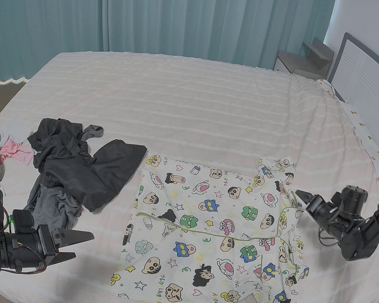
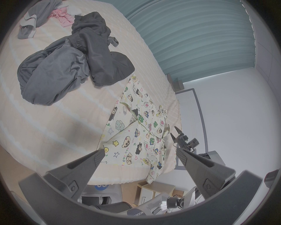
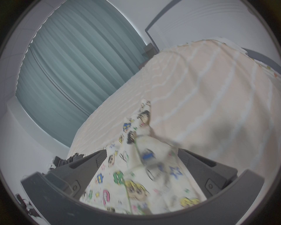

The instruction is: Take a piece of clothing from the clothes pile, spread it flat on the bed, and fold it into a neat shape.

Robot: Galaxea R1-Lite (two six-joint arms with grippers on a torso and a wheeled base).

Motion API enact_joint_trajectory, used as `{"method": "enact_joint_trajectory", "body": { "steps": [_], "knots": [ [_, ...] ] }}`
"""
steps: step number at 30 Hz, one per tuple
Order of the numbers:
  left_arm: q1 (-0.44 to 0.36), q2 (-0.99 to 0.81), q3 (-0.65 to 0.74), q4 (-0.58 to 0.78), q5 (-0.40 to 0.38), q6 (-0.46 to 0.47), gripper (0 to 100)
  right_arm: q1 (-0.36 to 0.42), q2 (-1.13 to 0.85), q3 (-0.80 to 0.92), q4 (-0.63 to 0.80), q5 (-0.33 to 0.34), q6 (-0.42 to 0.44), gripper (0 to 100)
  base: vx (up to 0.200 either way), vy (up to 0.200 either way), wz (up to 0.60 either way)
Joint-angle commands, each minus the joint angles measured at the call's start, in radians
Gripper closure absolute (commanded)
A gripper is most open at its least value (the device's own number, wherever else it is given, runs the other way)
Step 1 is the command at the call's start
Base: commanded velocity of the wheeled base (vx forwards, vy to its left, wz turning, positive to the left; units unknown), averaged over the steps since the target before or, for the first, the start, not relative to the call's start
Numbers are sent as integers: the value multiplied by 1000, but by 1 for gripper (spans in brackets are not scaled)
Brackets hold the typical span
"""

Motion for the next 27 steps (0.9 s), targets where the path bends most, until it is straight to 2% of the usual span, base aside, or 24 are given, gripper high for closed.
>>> {"method": "enact_joint_trajectory", "body": {
  "steps": [1, 3, 4, 6, 10, 21, 27],
  "knots": [
    [-5, 2, 11, 15, -2, -4, 0, -316, 1, 385, -260, 305, -46, 0, 0, 0, 0],
    [-5, 2, 11, 15, -2, -4, 0, -319, 14, 385, -266, 305, -52, 0, 0, 0, 0],
    [-5, 3, 11, 16, -2, -4, 0, -325, 87, 395, -306, 311, -100, 0, 0, 0, 0],
    [-5, 3, 11, 16, -2, -4, 0, -317, 135, 399, -337, 314, -120, 0, 0, 0, 0],
    [-5, 5, 11, 16, -2, -4, 0, -276, 179, 388, -399, 316, -120, 0, 0, 0, 0],
    [-5, 19, 11, 16, -4, -5, 0, -132, 181, 330, -396, 317, -108, 0, 0, 0, 0],
    [-5, 20, 11, 16, -2, -4, 0, -135, 227, 284, -398, 317, -89, 0, 0, 0, 0]
  ]
}}
